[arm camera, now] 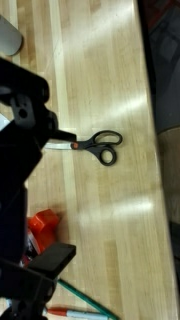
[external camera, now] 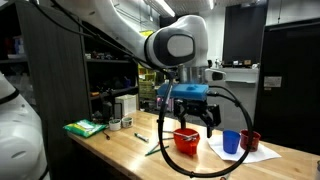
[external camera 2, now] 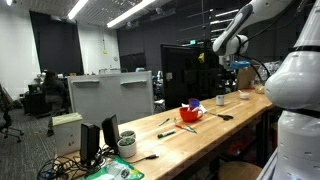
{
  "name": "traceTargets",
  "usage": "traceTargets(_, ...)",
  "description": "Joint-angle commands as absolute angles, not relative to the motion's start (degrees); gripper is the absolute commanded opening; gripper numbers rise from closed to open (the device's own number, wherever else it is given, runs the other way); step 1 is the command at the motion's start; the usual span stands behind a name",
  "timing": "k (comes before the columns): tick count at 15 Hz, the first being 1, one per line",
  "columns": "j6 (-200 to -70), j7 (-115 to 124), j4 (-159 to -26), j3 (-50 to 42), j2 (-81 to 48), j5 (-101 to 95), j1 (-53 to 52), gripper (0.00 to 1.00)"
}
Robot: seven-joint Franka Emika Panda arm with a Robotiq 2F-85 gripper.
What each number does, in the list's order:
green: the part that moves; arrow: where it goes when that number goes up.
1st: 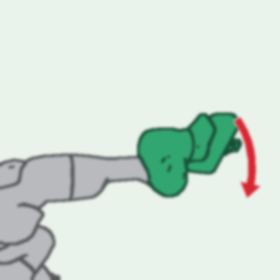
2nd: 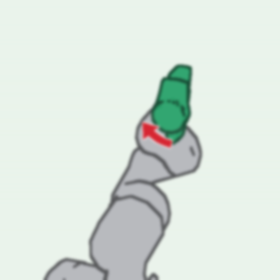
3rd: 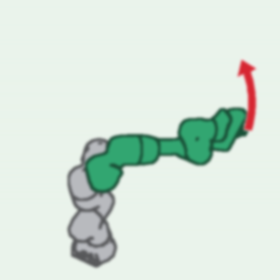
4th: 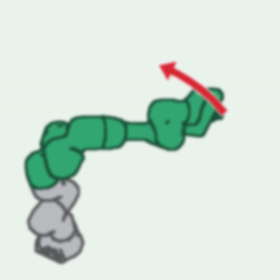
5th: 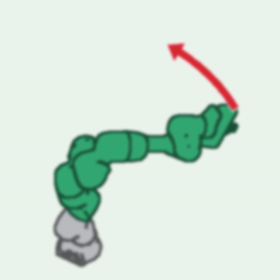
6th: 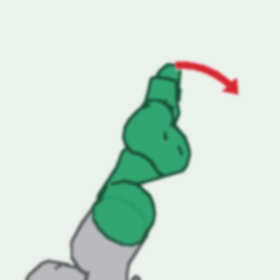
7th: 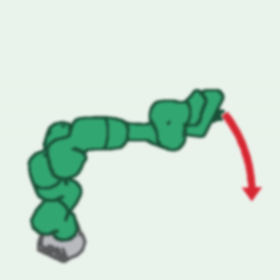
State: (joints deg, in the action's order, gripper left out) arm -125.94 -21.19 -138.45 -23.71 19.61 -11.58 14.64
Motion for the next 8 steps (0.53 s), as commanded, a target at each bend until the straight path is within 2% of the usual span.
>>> traceTargets(1, -125.9, -21.8, -138.3, -22.9, 19.4, -10.9, 15.6, 1.00)
traceTargets(8, -126.5, -21.8, -138.2, -23.0, 19.2, -10.9, 15.6, 1.00)
